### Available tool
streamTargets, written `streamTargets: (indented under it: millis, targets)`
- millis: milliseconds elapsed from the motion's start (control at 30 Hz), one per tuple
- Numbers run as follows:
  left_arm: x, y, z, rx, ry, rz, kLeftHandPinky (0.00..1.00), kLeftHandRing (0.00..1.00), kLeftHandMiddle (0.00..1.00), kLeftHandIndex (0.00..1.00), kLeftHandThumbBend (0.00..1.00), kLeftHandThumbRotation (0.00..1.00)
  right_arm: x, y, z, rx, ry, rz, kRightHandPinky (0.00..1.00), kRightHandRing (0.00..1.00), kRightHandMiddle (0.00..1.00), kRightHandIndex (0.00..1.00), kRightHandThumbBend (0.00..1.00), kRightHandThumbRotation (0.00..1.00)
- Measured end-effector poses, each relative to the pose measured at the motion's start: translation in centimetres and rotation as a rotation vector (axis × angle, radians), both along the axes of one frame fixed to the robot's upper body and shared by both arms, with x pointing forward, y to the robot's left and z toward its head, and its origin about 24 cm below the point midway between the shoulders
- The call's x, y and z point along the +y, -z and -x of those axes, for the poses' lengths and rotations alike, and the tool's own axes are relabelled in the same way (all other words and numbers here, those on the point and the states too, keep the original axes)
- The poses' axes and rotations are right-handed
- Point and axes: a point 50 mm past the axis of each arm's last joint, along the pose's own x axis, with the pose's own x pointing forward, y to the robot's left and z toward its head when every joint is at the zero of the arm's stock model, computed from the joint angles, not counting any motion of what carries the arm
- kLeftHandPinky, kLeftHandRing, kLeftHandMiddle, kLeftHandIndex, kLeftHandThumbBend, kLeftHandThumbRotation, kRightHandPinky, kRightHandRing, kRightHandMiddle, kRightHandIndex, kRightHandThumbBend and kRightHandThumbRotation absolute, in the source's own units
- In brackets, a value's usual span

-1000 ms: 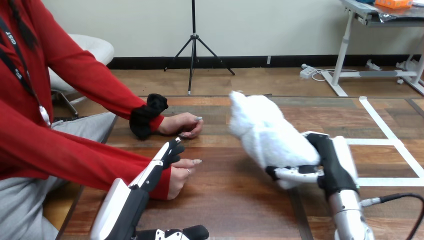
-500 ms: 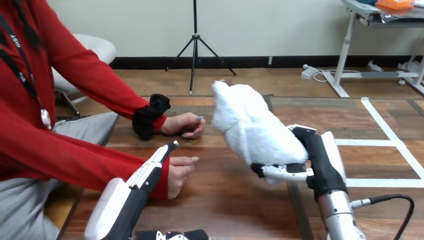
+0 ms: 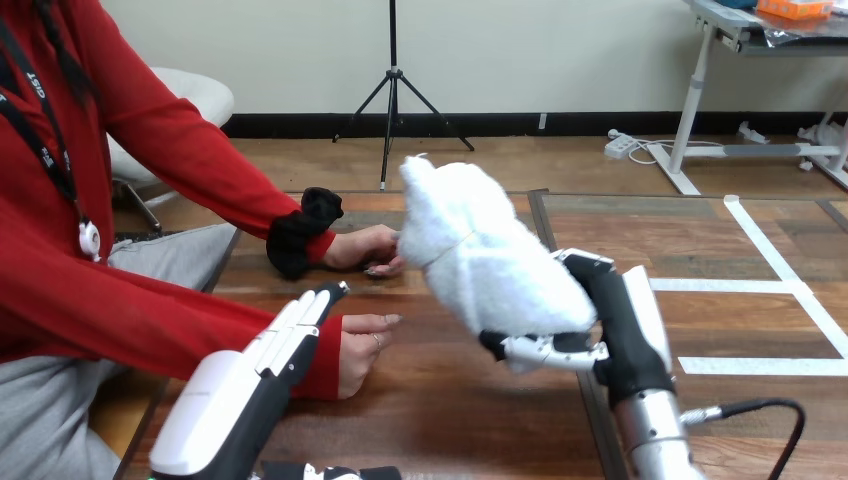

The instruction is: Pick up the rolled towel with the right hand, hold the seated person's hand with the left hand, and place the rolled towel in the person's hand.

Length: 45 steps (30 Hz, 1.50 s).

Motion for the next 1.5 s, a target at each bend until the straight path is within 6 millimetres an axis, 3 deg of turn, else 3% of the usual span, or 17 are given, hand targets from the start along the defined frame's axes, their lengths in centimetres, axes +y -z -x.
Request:
streamTargets:
  millis: [633, 1500]
  targets:
    - [1.5, -1.1, -0.6, -0.001, -0.026, -0.126, 1.00, 1.00, 1.00, 1.00, 1.00, 0.58, 1.7, 1.0, 1.7, 0.022, -0.048, -0.054, 0.15, 0.19, 0.25, 0.26, 0.63, 0.00]
    - [3.7, -2.2, -1.8, -0.013, -0.058, -0.338, 1.00, 1.00, 1.00, 1.00, 1.00, 0.53, 2.2, 1.2, 2.8, 0.006, -0.099, -0.059, 0.15, 0.19, 0.24, 0.24, 0.61, 0.00]
